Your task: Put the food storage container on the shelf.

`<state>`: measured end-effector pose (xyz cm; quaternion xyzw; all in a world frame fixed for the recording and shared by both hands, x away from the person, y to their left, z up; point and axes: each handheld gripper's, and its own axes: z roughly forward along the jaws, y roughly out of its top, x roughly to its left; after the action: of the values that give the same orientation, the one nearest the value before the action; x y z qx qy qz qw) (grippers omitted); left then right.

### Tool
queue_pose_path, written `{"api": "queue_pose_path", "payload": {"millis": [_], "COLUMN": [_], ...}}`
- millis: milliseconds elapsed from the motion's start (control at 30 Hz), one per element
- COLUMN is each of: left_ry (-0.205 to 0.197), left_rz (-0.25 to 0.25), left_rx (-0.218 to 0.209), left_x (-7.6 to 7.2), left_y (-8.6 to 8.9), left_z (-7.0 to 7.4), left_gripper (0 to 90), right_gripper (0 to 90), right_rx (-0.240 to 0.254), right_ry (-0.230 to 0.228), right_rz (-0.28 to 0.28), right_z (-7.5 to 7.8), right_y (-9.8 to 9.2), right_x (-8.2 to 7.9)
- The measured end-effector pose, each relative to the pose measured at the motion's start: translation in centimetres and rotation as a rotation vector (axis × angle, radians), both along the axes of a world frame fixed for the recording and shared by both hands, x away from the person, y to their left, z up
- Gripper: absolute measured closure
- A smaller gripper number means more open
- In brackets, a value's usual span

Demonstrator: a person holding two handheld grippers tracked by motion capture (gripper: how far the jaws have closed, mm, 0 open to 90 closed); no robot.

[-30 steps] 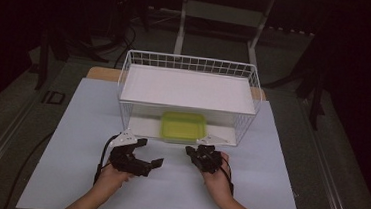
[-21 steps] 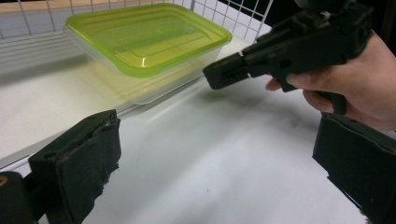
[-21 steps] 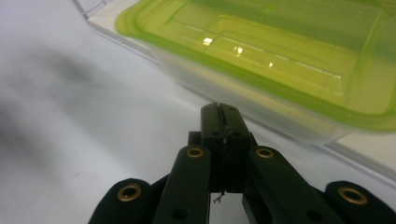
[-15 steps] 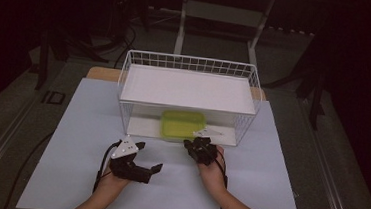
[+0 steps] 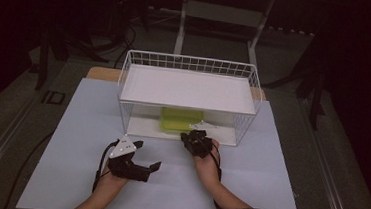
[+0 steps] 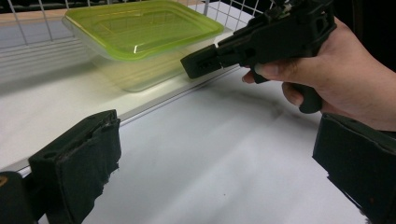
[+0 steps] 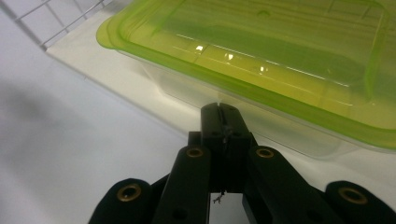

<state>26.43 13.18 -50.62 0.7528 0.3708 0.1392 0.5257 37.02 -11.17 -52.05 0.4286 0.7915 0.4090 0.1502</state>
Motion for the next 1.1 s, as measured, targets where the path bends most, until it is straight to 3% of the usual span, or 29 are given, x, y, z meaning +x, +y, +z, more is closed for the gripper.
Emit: {"api": "queue_pose_path", "payload": {"millis": [400, 667, 700, 867, 1100], "left_ry": [0.003, 0.007, 0.007, 0.006, 0.002], "left_rz": [0.002, 0.005, 0.005, 0.002, 0.0], "left_rx": [-0.02, -0.021, -0.021, -0.012, -0.014], "left_x": [-0.1, 0.0, 0.0, 0.0, -0.1], "left_y": [0.2, 0.4, 0.4, 0.3, 0.3], "left_z": [0.1, -0.1, -0.1, -0.2, 0.0], "left_gripper": [1.7, 1.7, 1.7, 1.7, 1.7], "right_gripper": [89.7, 89.6, 89.6, 88.6, 86.2], "right_rx": [0.015, 0.034, 0.024, 0.017, -0.002], "right_ry": [-0.026, -0.002, -0.029, -0.02, -0.055], "right_rz": [-0.032, -0.067, -0.056, -0.053, -0.006], "right_z": [0.2, 0.4, 0.4, 0.5, 0.6], "right_y": [0.6, 0.7, 0.7, 1.2, 1.4], "right_x": [1.8, 2.6, 2.7, 2.5, 1.4]}}
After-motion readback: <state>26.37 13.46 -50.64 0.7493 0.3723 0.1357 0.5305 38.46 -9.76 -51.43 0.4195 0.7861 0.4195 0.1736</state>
